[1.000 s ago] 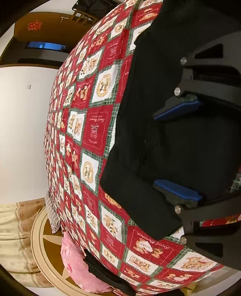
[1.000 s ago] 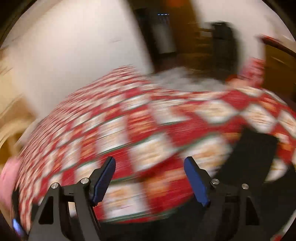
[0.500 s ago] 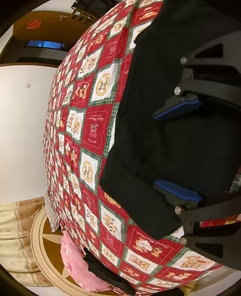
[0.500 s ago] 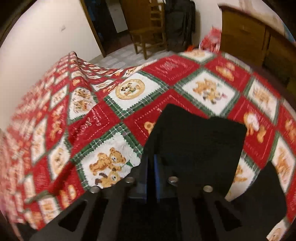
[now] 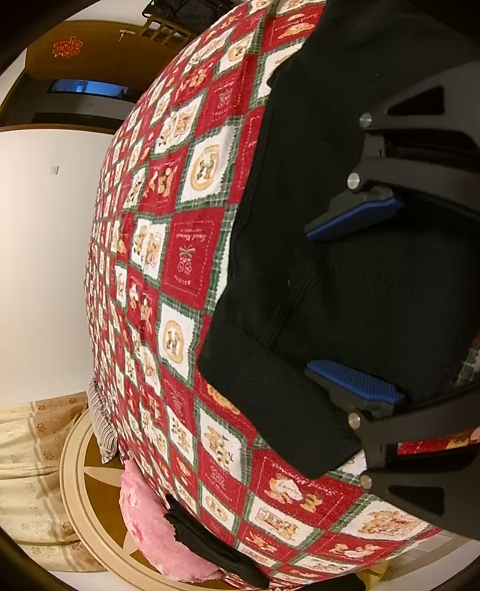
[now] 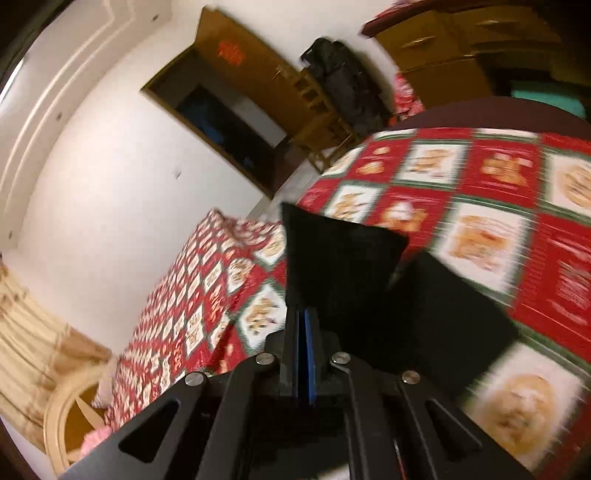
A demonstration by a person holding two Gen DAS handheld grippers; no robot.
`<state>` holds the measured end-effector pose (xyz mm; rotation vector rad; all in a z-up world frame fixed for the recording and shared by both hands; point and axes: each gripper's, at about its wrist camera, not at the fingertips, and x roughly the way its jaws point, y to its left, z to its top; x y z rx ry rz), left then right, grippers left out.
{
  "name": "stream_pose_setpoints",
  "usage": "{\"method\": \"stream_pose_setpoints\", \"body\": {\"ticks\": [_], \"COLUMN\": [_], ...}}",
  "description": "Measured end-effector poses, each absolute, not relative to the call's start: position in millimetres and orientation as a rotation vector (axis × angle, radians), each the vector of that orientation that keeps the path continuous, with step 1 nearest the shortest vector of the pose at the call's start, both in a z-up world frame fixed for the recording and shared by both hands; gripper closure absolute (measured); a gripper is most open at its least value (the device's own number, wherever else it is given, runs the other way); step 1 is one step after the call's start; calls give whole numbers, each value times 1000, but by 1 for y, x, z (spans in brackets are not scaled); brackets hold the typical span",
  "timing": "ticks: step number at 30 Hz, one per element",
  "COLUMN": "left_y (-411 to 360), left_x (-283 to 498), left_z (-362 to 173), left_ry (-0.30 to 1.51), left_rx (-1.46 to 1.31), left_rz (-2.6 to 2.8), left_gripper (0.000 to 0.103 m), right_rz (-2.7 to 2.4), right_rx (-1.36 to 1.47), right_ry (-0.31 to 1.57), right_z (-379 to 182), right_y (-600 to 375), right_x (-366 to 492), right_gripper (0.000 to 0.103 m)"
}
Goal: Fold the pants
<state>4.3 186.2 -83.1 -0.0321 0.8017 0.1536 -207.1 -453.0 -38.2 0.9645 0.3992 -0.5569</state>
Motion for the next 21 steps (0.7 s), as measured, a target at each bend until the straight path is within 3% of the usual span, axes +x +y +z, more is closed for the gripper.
{"method": "stream_pose_setpoints", "body": {"ticks": [9,16,18,19,21], "left_y": [188,188,186,186,186], "left_x": [5,6,8,8,8], "left_z": [-83,-83,-83,-82,-81], "left_ry": [803,812,817,821,827], "left_rx": [-32,-22,-15,-14,-13], "left_rz": [156,158,165,169,176], "left_gripper": [32,29,29,29,29], "right_rz": [-643,-712,-699,-712,-727], "right_rx": [1067,957,951,949,971], "right_ry": [470,477,497,504,501], "right_z": [-78,-49,-50,-51,-56], "right_y": [-449,-454,-460,-464,-467], "right_x": [-262,-281,-277,-274,-274], "right_gripper": [99,96,67,40,34]}}
